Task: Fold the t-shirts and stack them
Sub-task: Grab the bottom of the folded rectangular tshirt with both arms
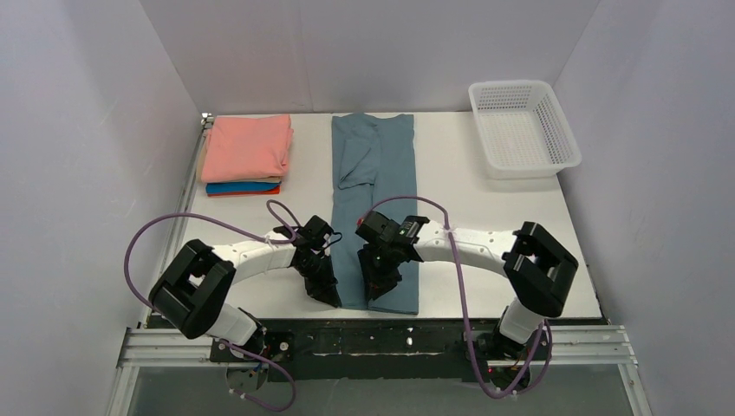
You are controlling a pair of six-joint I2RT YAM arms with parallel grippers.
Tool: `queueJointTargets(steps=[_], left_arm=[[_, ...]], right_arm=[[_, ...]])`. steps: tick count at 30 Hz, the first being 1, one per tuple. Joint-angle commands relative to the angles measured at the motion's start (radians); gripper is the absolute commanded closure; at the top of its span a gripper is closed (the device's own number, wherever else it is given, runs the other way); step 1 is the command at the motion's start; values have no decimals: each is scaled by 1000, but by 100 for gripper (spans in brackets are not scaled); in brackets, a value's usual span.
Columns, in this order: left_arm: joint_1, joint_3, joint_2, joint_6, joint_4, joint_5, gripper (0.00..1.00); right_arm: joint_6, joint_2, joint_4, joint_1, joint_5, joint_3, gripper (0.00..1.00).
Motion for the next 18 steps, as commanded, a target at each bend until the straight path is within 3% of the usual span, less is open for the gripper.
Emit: queueJointTargets(steps=[1, 6, 10, 18], left_arm=[[-3, -49, -12, 13, -123, -51, 100], [-3, -57, -23, 7, -124, -42, 100], [-3, -62, -40, 6, -128, -42, 100], [-3, -58, -35, -1, -127, -35, 100]], right_arm=[[-11, 49, 0, 4, -29, 66, 62], [3, -93, -18, 0, 71, 10, 55], [62, -253, -60, -38, 172, -132, 52], [140, -363, 40, -152, 40, -387, 53]])
